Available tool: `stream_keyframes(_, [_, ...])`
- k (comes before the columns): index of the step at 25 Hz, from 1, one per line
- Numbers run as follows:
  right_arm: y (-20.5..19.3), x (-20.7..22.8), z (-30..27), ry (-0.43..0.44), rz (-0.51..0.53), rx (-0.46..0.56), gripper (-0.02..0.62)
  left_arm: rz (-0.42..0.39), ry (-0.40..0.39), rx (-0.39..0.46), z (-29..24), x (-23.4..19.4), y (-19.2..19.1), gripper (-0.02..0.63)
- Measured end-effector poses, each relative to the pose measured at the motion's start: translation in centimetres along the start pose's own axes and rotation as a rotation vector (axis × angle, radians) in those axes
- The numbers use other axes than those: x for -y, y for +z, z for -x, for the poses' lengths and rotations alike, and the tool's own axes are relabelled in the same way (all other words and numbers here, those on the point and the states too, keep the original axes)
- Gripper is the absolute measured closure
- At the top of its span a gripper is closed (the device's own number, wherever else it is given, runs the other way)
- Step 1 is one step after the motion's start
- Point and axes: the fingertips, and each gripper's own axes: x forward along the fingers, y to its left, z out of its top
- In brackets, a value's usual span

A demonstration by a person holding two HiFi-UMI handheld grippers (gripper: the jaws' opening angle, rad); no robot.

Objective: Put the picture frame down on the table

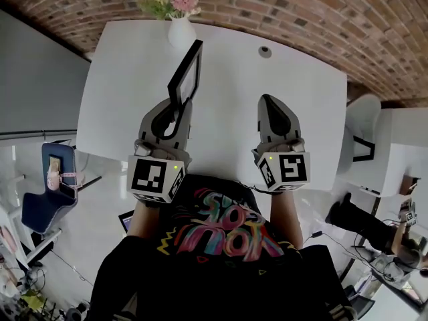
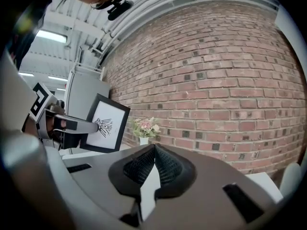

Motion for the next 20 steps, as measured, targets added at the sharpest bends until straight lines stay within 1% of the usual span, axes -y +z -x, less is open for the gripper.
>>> stream_keyframes(6, [0.0,-0.5,-1.1,0.003,0.001,-0.01,0.574,0.024,-0.042,-0.005,-1.0,0.0,-0.2,0.545])
stream_keyframes(14, [-0.3,0.2,-1.8,-0.01,-0.012,-0.014,0.574,0.042,-0.097,-0.032,-2.8,0.7,-1.0,0.545])
stream_keyframes(20, [-1.4,0.9,-1.5,-0.017,-0.021,-0.038,0.574,0.107,-0.176,-0.1,-4.3,1.8,-2.9,0.545])
